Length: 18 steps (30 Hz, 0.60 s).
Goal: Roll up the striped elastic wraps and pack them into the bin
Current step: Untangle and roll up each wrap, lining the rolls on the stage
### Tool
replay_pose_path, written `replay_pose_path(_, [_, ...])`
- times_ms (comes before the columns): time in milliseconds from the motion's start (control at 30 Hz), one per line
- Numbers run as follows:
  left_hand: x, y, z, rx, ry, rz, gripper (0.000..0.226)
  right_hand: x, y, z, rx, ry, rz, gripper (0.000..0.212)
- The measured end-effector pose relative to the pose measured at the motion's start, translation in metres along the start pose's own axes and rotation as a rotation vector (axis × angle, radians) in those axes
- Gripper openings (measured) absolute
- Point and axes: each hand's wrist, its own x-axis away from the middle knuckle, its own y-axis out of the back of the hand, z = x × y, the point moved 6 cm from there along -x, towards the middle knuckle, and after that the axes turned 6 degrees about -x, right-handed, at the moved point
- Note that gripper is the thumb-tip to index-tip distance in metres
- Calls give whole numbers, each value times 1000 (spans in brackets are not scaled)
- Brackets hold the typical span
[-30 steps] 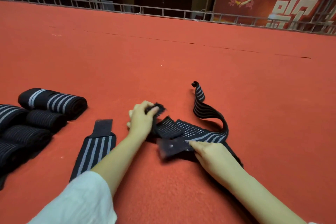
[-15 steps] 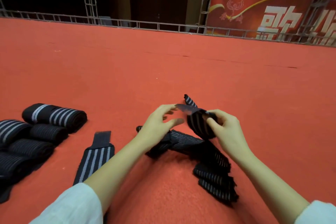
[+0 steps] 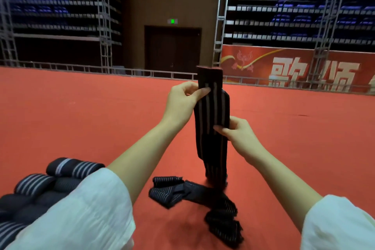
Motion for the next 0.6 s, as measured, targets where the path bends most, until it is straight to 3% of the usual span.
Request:
replay_pose_path(200, [2, 47, -77, -3, -98, -102, 15, 11, -9, 86, -74, 126, 52, 20])
replay_pose_path(467, [21, 116, -153, -158, -173, -187, 12, 59, -51, 179, -237, 167, 363, 24])
replay_pose_path(600, [43, 151, -151, -225, -106, -192, 21, 83, -88, 197, -349, 139, 508, 26])
